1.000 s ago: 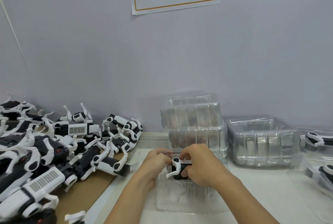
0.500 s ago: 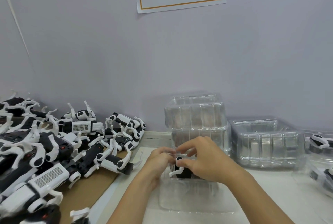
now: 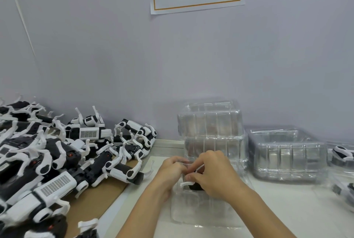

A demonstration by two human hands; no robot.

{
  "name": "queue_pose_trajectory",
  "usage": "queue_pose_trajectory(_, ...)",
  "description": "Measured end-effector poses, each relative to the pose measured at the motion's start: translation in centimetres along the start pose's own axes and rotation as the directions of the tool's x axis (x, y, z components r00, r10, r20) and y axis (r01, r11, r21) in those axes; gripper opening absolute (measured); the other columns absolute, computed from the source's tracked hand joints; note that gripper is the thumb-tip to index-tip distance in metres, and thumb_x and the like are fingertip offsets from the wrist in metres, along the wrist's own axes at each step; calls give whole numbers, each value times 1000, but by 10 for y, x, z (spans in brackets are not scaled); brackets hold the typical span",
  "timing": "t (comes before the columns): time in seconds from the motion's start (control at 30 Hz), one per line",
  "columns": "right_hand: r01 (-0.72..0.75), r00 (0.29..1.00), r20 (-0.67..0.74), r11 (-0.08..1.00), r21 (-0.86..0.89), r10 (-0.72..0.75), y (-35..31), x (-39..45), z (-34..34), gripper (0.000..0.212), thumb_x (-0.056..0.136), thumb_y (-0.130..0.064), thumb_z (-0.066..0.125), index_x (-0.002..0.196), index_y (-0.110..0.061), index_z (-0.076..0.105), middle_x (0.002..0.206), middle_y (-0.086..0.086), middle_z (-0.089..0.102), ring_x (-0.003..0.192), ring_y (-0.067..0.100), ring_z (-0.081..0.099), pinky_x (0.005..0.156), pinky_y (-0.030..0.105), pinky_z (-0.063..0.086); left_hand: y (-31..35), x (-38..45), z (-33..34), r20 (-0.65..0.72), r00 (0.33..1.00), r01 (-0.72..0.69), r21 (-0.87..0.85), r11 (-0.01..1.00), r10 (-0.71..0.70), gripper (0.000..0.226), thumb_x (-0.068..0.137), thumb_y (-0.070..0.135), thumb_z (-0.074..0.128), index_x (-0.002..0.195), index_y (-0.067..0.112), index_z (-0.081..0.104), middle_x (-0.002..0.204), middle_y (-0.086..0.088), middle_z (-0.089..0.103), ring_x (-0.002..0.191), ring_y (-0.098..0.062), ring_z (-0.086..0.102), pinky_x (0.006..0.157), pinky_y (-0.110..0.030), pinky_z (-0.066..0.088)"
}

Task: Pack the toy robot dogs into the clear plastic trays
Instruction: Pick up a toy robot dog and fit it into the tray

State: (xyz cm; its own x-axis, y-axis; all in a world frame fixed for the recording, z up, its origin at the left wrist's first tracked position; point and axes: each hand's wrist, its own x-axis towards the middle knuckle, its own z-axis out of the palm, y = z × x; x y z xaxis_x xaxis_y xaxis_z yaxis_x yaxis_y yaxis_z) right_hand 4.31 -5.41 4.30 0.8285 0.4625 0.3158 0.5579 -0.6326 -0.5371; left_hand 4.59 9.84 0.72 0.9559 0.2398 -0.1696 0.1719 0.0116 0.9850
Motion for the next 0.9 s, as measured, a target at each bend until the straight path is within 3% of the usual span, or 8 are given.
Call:
queue_pose_trajectory(0.13,-15,997,80,1000,17,14,3,1,-11,9,83,-32,79,90,-39,80,84,-17,73,77,-4,66,65,7,48,-1,1,-2,-16,1000,-5,29,1000,6,37,74,-9,59,105,8,70,95,-11,77,101,-27,70,88,-40,57)
queue_pose_trajectory(0.2,-18,989,146,999,50,10,7,2,-20,13,88,-28,75,97,-37,79,93,-18,73,80,-7,64,60,4,44,-1,2,-3,-20,1000,-9,49,999,10,35,75,-8,62,103,10,71,96,-8,77,102,-24,68,85,-36,55)
queue_pose_trajectory(0.33,-62,989,131,997,-39,67,17,1,-40,22,87,-27,76,109,-34,74,103,-17,66,90,-2,59,70,10,42,-2,3,-1,-43,999,-2,48,999,4,32,77,-8,61,101,10,72,101,-10,76,106,-27,67,90,-39,52)
queue_pose_trajectory(0.43,-158,975,138,982,-102,172,30,-2,-60,25,82,-32,81,106,-33,74,97,-18,66,89,-1,59,78,17,45,-4,5,-1,-52,999,4,43,999,-2,31,79,-9,59,101,10,71,105,-12,74,108,-31,67,95,-43,52)
queue_pose_trajectory(0.6,-233,933,243,961,-149,264,43,-9,-74,30,74,-29,87,101,-36,76,90,-23,70,90,-5,62,67,11,42,-5,6,-1,-50,999,9,48,999,-6,31,79,-7,60,100,12,72,109,-12,73,108,-30,67,94,-43,53)
queue_pose_trajectory(0.77,-283,934,177,944,-171,312,37,-5,-66,27,71,-21,90,94,-30,77,86,-18,72,95,6,64,99,33,47,-5,5,-1,-50,999,5,40,999,-3,31,80,-7,59,101,11,71,109,-12,72,108,-29,66,91,-40,54)
queue_pose_trajectory(0.9,-305,930,166,941,-150,328,35,-5,-65,27,72,-19,89,95,-27,78,87,-17,70,87,3,66,89,29,55,-5,6,-1,-46,999,5,38,999,-3,31,80,-7,59,101,11,72,109,-12,72,108,-29,66,88,-39,54)
